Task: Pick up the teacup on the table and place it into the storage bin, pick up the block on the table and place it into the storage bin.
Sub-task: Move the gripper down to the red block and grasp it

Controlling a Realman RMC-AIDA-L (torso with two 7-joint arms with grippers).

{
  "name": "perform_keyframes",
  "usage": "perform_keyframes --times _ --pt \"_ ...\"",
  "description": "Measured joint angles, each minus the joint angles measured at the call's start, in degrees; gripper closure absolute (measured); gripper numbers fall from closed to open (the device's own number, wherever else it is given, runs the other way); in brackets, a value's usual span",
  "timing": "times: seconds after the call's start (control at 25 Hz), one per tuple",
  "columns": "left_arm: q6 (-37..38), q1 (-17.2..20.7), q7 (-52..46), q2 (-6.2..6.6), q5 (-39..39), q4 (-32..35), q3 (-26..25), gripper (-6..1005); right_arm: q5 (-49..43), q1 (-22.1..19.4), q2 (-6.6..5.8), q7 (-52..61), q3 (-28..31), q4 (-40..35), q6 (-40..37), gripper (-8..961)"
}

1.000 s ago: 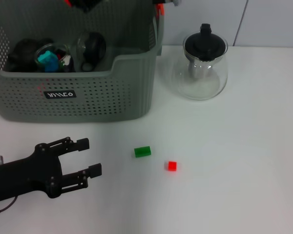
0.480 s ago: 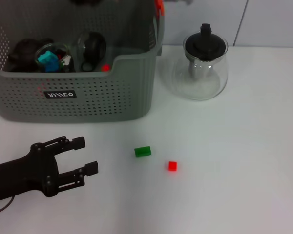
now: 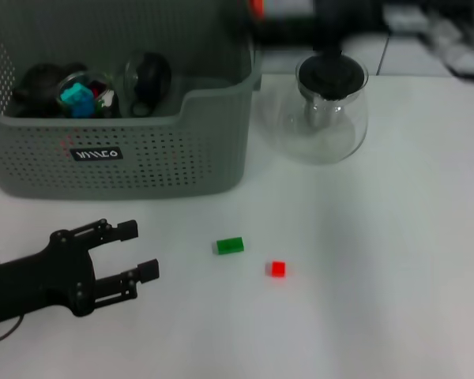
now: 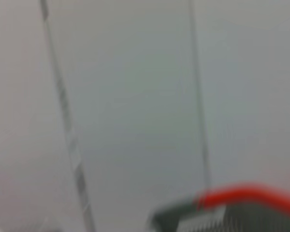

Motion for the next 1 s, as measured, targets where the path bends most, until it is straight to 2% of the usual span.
perform_keyframes --times 0.04,0.12,0.16,0.2,0.36,0.48,0.56,0.76,0.88,1.0 --pt "0.0 0.0 0.0 0.04 0.0 0.0 0.0 284 -2.2 -1.6 -0.2 1.9 1.9 -2.0 -5.5 142" --pt "0.0 -0.1 0.0 0.17 0.0 0.0 0.0 284 -6.8 -3.0 -0.37 5.5 5.7 -5.0 -13.6 139" --pt "0.0 -0.1 -0.1 0.2 0.0 0.0 0.0 284 -12.5 -2.9 -0.48 8.6 9.1 -6.6 -21.3 138" --pt "0.0 -0.1 -0.1 0.22 0.0 0.0 0.0 285 -12.5 -2.9 -0.48 8.6 9.1 -6.6 -21.3 148" --pt "0.8 0.1 -0.2 0.41 0.7 0.8 0.4 285 -25.7 0.0 -0.6 11.9 11.2 -6.9 -31.7 186" --pt "3.3 0.5 -0.6 0.79 2.3 2.6 0.8 285 -37.0 3.0 0.38 12.7 8.5 -6.5 -33.6 196" --pt "6.4 0.9 -0.7 1.33 4.3 4.3 0.6 286 -40.8 4.5 0.95 12.7 5.3 -6.1 -33.8 196" --pt "7.3 1.6 -1.5 1.43 5.3 5.5 -0.3 286 -43.5 8.1 1.24 14.2 -5.3 -3.1 -31.2 197" --pt "7.0 1.9 -1.5 1.29 4.9 5.3 -0.8 286 -45.5 10.9 1.23 16.5 -9.9 1.8 -28.1 204" --pt "6.6 1.8 -1.3 1.09 4.6 5.1 -0.8 287 -46.4 14.8 1.23 17.6 -13.2 10.5 -24.1 214"
